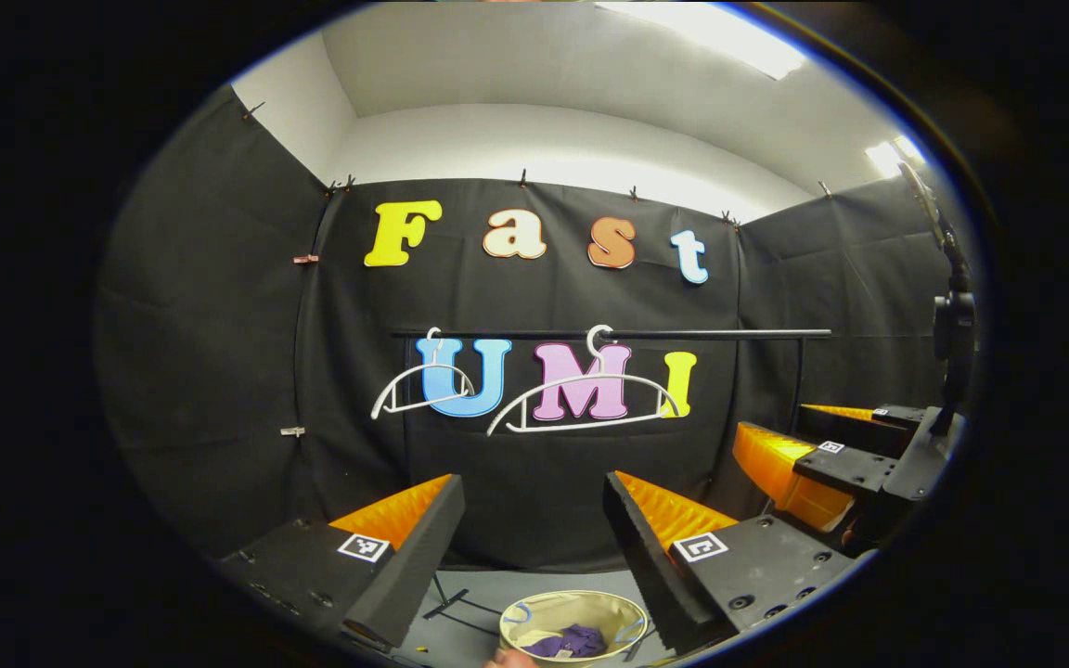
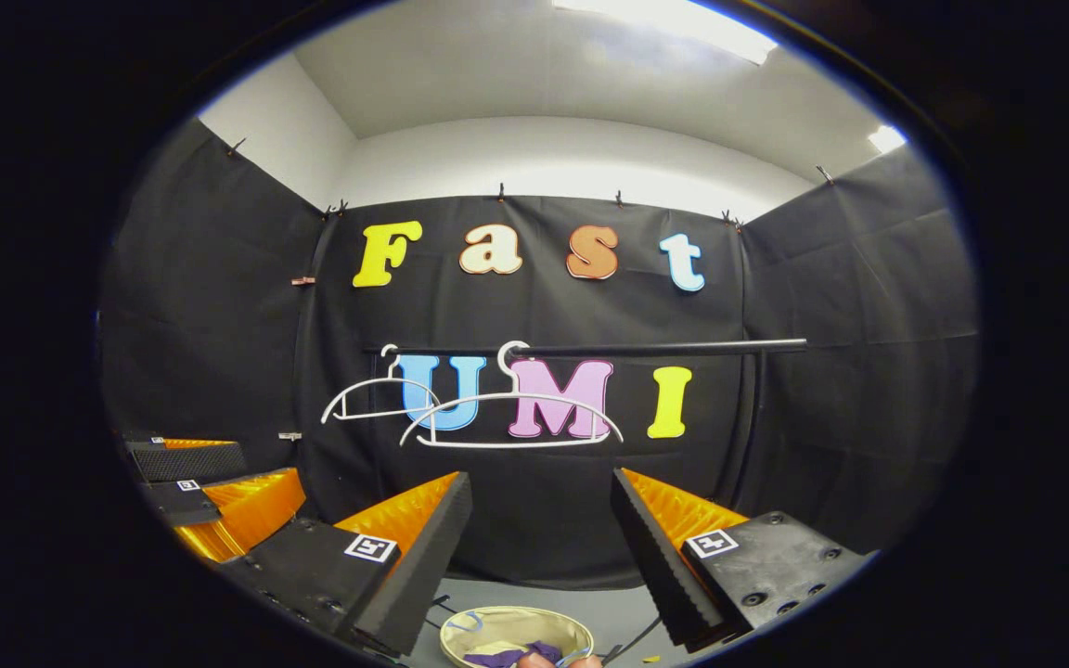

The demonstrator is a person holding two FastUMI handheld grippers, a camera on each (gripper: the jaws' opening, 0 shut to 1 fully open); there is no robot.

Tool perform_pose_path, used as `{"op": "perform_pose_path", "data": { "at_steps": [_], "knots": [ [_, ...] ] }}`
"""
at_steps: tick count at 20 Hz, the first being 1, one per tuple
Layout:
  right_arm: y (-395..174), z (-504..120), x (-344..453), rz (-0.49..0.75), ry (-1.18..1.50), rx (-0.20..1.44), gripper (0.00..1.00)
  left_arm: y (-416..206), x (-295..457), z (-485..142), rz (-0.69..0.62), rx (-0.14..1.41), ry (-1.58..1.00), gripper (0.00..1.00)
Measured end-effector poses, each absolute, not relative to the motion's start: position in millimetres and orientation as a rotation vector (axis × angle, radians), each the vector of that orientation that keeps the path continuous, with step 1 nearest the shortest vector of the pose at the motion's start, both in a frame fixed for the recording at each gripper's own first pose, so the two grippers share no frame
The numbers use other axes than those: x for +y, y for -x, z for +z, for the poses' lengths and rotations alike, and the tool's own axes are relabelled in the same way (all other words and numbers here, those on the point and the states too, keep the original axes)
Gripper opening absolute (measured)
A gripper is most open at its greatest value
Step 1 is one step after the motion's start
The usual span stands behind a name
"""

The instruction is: Grasp the clothes on the hanger with both hands and then place them into the laundry hamper below.

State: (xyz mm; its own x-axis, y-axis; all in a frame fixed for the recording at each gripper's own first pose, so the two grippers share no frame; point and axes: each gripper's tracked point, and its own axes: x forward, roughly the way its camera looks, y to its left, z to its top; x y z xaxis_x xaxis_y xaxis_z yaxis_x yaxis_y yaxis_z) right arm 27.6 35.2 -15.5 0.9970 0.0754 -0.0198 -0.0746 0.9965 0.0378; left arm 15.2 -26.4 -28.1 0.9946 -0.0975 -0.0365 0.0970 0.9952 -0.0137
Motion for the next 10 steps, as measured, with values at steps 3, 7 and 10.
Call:
{"op": "perform_pose_path", "data": {
  "at_steps": [3, 7, 10],
  "knots": [
    [-27.9, -11.7, 37.5, 0.079, -0.023, 0.012, 0.97, -15.6, -24.4, -28.3, -0.1, 0.038, 0.018, 0.95],
    [-26.2, -9.0, 37.7, 0.074, -0.019, -0.002, 0.97, -13.9, -24.6, -27.1, -0.106, 0.035, 0.016, 0.95],
    [-25.1, -9.9, 35.9, 0.07, -0.019, 0.001, 0.97, -13.0, -26.8, -27.8, -0.11, 0.039, 0.011, 0.95]
  ]
}}
